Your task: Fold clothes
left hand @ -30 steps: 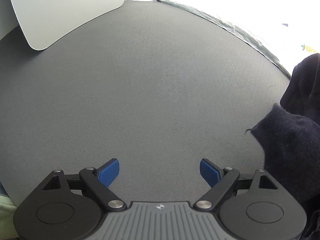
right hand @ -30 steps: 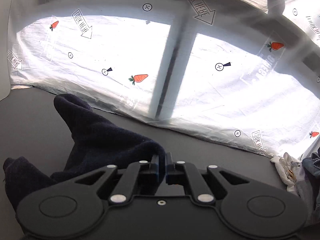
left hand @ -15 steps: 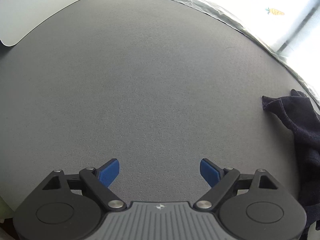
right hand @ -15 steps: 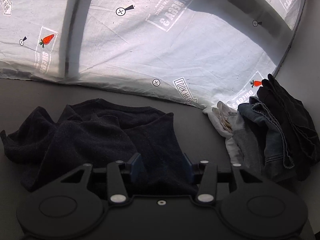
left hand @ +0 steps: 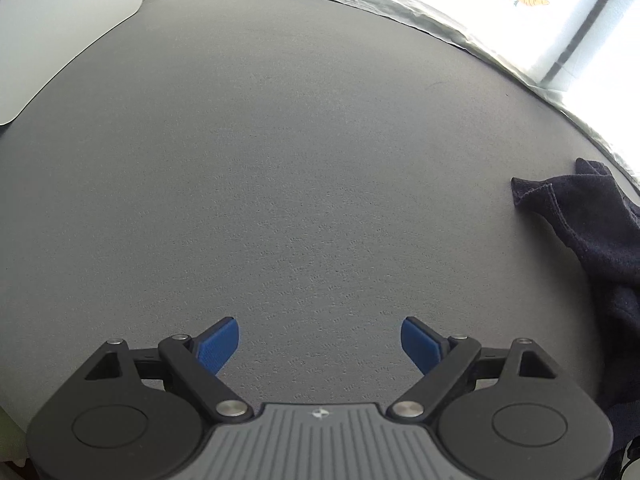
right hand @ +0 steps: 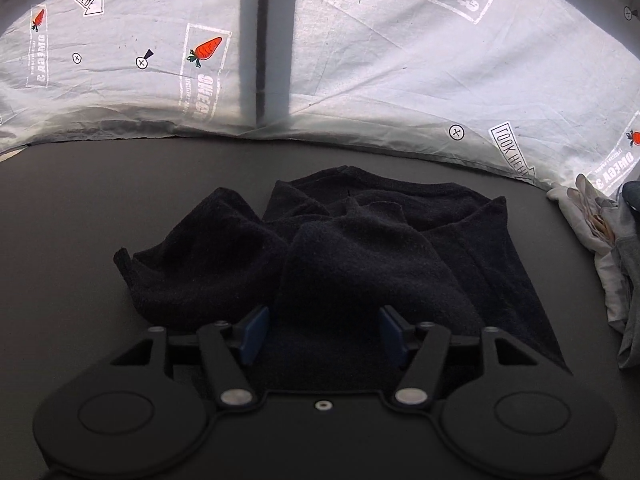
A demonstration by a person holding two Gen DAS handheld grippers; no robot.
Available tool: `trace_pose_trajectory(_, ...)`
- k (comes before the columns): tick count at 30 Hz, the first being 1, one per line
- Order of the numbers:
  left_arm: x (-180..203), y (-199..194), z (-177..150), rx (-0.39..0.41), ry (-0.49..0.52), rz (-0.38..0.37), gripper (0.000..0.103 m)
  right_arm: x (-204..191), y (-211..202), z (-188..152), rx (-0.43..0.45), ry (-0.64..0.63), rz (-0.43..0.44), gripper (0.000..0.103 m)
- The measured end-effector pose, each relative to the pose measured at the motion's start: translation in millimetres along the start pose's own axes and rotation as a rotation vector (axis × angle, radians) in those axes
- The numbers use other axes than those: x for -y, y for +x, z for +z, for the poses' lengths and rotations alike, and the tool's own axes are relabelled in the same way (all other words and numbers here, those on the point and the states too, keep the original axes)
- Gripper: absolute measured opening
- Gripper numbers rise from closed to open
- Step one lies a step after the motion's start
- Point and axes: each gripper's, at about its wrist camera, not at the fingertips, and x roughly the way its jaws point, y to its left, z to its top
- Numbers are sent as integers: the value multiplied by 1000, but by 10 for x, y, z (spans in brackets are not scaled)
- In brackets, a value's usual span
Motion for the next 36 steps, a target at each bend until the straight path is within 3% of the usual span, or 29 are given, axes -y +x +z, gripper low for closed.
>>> trace_pose_trajectory(3, 68, 10, -20, -10, 16, -24, 89, -32, -26, -41, 20, -2, 0, 73)
trace_pose_trajectory(5, 102, 9, -41, -11, 30, -31, 89, -56, -30, -50, 30, -9, 3, 71)
trace_pose_trajectory(7, 122, 3, -59, -9, 41, -37, 89, -95, 9, -42, 19, -32, -39, 44)
trace_pose_trajectory(8, 115, -7, -64, -6, 41, -38, 89, -104, 23, -38, 13, -34, -58, 9)
trace_pose_trajectory(9, 103, -16, -69, -3, 39, -39, 89, -80, -4, -27, 20, -9, -52, 7)
trace_pose_trajectory(12, 19, -48, -69, 6, 6, -39, 89, -24, -152, 22, 57, 55, -18, 6)
trace_pose_trajectory(19, -179, -83, -88, 2, -55, -68, 89, -304, -696, 329, 175, 86, 208, 6)
trace_pose_trajectory(28, -710, -261, -64, 52, -127, -51, 89, -1333, -989, 750, 218, 18, 484, 5)
trace_pose_trajectory(36, -1348, -280, 80, 49, -220, -14, 89, -2404, -1305, 1208, 278, -8, 767, 5)
